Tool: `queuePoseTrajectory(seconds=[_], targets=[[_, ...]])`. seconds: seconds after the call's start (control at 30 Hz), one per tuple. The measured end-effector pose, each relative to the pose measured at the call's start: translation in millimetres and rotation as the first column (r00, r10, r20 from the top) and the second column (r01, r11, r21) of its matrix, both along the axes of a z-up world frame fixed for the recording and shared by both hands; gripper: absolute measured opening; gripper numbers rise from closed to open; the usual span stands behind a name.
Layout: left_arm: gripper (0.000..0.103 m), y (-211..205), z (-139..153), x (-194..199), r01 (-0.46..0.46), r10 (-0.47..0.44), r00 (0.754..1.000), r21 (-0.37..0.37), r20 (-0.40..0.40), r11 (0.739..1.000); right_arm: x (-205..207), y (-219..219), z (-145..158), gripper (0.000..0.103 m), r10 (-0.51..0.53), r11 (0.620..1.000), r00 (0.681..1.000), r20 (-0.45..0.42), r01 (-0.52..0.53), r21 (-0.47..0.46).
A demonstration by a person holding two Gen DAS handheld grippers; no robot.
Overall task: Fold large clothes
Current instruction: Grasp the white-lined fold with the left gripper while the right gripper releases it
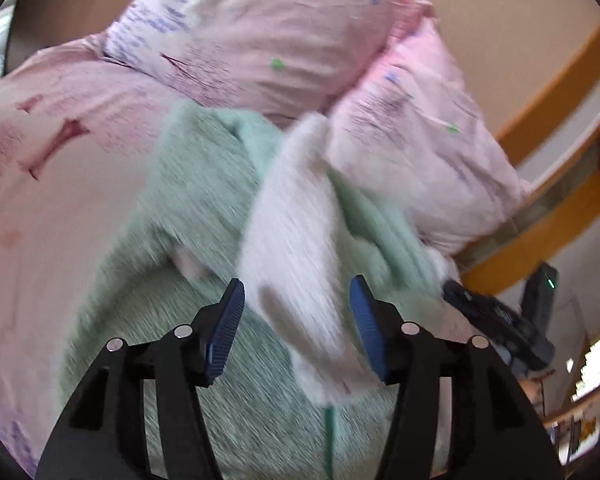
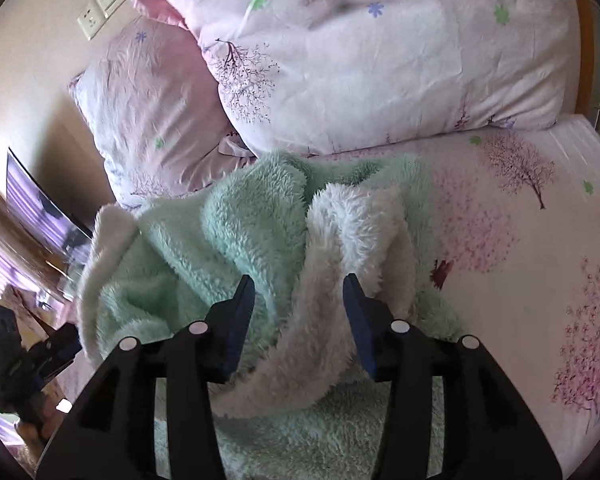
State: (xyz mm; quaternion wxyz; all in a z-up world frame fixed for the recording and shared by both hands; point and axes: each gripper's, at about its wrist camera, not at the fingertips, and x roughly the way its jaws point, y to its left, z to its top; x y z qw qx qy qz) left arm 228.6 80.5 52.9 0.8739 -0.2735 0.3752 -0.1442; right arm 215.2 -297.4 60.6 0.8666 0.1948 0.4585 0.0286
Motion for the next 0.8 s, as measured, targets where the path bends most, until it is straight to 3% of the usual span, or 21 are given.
queuePoseTrajectory(seconds=[0.07,0.1,0.13,0.2,0.23,0.27,0.37,0.57,0.67,0.73,0.8], targets=[[0.055,-1.8,4.0,14.4,-0.020,0.020,1.000,0.056,-0.006,0.998,11.2,5.8,-10.7,0.047,0.015,1.000,0.999,-0.032,-0.015,0.000],[0.056,-6.6,5.7,22.2,-0.021,0.022,1.000,0.082,-0.006,0.996,14.7,9.3,-15.9,0.038,0.025,1.000,0.999,-0.041,-0.025,0.003],[0.056,-12.1,6.2,30.6,-0.018,0.019,1.000,0.114,-0.011,0.993,18.1,13.2,-20.3,0.007,0.042,0.999,0.998,-0.047,-0.041,0.011],[0.053,-19.5,0.6,46.6,-0.007,0.014,0.999,0.157,-0.043,0.988,17.6,15.5,-22.0,0.008,0.023,1.000,0.999,-0.032,-0.022,0.014],[0.044,-19.4,-4.4,50.1,-0.005,0.015,0.998,0.162,-0.059,0.987,15.1,14.7,-19.1,0.007,0.009,1.000,1.000,-0.017,-0.008,0.010],[0.018,-16.9,-11.2,53.1,-0.011,0.023,0.996,0.150,-0.082,0.989,11.6,11.8,-15.3,0.007,-0.011,1.000,1.000,0.000,0.011,0.003],[0.011,-4.4,-25.8,47.2,-0.035,0.053,0.991,0.146,-0.122,0.989,-4.0,1.2,-7.0,0.007,-0.064,0.998,0.998,0.018,0.064,-0.026],[0.010,4.6,-31.0,13.6,-0.042,0.064,0.993,0.201,-0.102,0.979,-15.9,3.9,-31.2,0.007,-0.075,0.992,0.995,-0.072,0.067,-0.102],[0.010,-4.2,-23.8,0.3,-0.012,0.026,0.998,0.259,-0.053,0.966,-17.4,10.1,-29.2,0.018,-0.063,0.987,0.996,-0.058,0.053,-0.149],[0.017,-4.4,-10.1,-11.9,-0.036,0.036,0.999,0.295,0.006,0.955,-23.3,11.9,-13.7,0.035,-0.073,0.982,0.997,-0.001,0.072,-0.176],[0.039,-3.0,5.8,-22.4,-0.081,0.059,0.995,0.318,0.079,0.945,-33.0,16.9,4.9,0.037,-0.065,0.971,0.993,0.094,0.085,-0.222]])
